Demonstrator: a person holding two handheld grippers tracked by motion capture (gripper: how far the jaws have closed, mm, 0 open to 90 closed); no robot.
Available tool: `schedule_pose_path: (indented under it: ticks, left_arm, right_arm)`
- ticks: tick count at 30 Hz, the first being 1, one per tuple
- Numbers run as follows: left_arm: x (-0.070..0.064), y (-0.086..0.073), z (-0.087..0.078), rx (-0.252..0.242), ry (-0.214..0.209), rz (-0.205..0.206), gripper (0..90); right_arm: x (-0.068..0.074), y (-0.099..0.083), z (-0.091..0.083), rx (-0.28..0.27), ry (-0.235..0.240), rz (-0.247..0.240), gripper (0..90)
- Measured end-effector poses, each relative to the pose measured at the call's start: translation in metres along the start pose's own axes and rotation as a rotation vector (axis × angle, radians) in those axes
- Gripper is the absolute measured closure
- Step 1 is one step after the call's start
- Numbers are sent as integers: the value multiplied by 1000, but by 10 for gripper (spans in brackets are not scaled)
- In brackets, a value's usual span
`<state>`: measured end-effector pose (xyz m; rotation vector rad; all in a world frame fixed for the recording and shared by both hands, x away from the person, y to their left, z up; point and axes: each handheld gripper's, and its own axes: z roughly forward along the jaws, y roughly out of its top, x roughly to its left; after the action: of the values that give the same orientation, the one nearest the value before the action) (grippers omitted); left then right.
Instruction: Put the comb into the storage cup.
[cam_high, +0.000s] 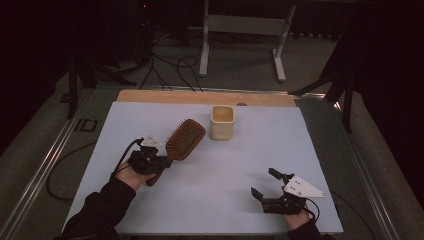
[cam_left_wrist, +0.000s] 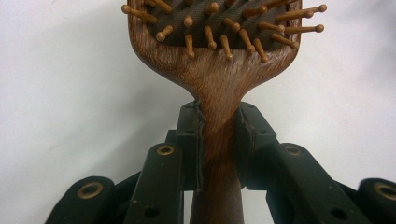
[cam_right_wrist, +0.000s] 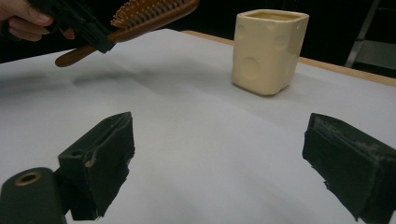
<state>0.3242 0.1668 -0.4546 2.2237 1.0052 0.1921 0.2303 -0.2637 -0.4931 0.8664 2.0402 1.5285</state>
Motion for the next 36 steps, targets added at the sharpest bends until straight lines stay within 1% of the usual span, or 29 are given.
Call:
schedule_pose_path:
  ticks: [2,3,4,5,6,7,8,9,10,11,12,13,14,15,16,17,20,21,22,24,25,26,27,28,29,30,31,36]
  left_arm:
    - [-1,-1,-1,-21,4,-1,741]
    - [-2,-1,-2,-40,8,4,741]
    - [-2,-1,-2,-40,8,4,742]
    - [-2,-2,-3,-57,0,2,742]
    - [-2,-2,-3,-57,0,2,742]
    - [-4,-3,-4,-74,-5,3,741]
    - [-4,-3,-4,-74,-5,3,741]
    - [-6,-3,-5,-97,-4,5,742]
    - [-6,-3,-5,-97,-4,5,741]
    - [-7,-4,-6,-115,-12,8,741]
    - [-7,-4,-6,-115,-12,8,741]
    - [-8,-5,-6,-128,-9,10,741]
    - [-8,-5,-7,-132,-16,7,741]
    - [-11,-7,-7,-147,-12,22,742]
    - [-11,-7,-7,-147,-12,22,741]
    - [-12,-8,-6,-154,-25,24,741]
    - [-14,-10,-5,-162,-23,29,741]
    - [-17,-11,-4,-175,-20,35,741]
    - [-17,-11,-4,-175,-20,35,741]
    - [-17,-12,-3,-183,-25,41,742]
    - [-18,-13,-3,-196,-22,43,741]
    - [-18,-13,-3,-196,-22,43,741]
    - [-18,-14,-3,-211,-21,46,741]
    - [-18,-14,-3,-211,-21,46,741]
    - [-19,-15,-3,-226,-14,51,741]
    - [-19,-15,-3,-226,-14,51,741]
    - [-20,-17,-2,-237,-18,58,741]
    - [-21,-20,-2,-249,-14,69,741]
  right_arm:
    - [0,0,0,0,0,0,88]
    - [0,0,0,-2,0,-1,88]
    - [0,0,0,-2,0,-1,88]
    - [0,0,0,2,-1,4,88]
    - [0,0,0,2,-1,4,88]
    - [0,0,0,1,1,4,88]
    - [0,0,0,1,1,4,88]
    - [0,0,1,2,2,4,88]
    - [0,0,1,2,2,4,88]
    - [0,0,1,2,3,4,88]
    - [0,0,1,2,3,4,88]
    - [0,0,1,2,3,5,88]
    - [0,0,1,2,3,5,88]
    - [0,0,1,2,5,6,88]
    - [0,0,1,2,5,6,88]
    - [1,0,2,4,4,6,88]
    - [1,0,2,6,4,7,88]
    - [1,-1,2,8,3,5,88]
    - [1,-1,2,8,3,5,88]
    - [1,-1,3,8,4,4,88]
    - [1,0,3,7,7,3,88]
    - [1,0,3,7,7,3,88]
    - [2,0,3,7,8,4,88]
    - [2,0,3,7,8,4,88]
    - [2,1,3,12,10,4,88]
    - [2,1,3,12,10,4,88]
    - [2,1,3,16,15,6,88]
    - [2,1,4,17,19,13,88]
